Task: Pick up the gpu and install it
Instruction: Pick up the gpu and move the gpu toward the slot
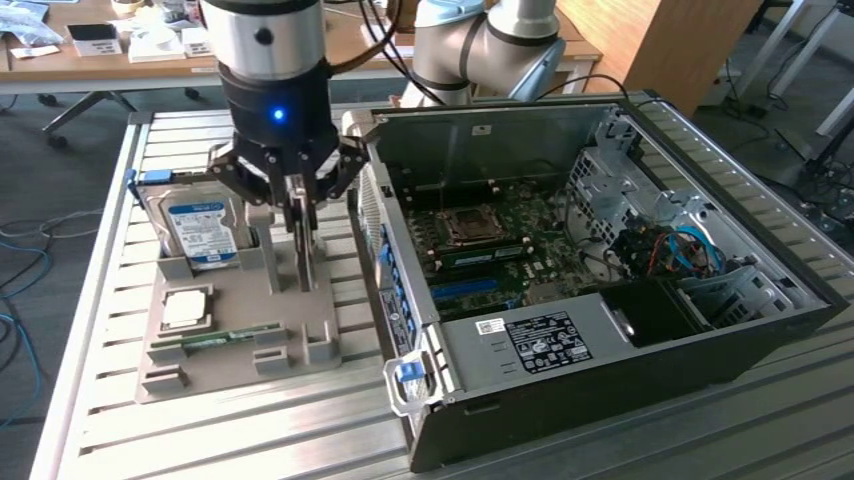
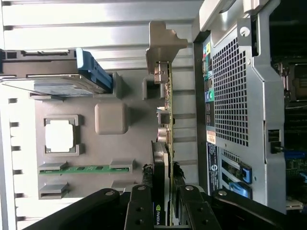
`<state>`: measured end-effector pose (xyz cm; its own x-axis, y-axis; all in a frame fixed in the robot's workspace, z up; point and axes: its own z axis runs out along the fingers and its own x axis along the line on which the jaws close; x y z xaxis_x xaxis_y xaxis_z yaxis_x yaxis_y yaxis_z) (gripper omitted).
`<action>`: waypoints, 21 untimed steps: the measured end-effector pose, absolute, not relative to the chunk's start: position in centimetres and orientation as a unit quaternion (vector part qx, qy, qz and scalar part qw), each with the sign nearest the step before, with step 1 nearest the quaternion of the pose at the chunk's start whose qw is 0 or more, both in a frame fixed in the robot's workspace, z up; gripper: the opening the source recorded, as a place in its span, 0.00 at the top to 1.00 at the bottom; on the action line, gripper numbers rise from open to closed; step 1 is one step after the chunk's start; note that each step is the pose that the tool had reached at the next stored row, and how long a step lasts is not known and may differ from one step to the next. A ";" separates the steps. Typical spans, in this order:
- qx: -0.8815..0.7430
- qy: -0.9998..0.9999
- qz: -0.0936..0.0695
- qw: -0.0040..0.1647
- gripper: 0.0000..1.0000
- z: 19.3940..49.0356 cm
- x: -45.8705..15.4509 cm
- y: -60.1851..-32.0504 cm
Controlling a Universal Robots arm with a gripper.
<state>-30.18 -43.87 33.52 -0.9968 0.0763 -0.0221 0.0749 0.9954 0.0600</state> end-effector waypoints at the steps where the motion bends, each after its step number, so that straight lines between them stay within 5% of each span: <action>1: 0.038 0.999 0.030 0.012 0.73 33.9 -30.2 -43.9; 21: 0.038 0.999 0.030 0.012 0.73 38.4 -30.2 -43.9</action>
<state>-30.18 -43.87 38.42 -0.9968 0.0764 -0.0221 0.0749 0.9954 0.0600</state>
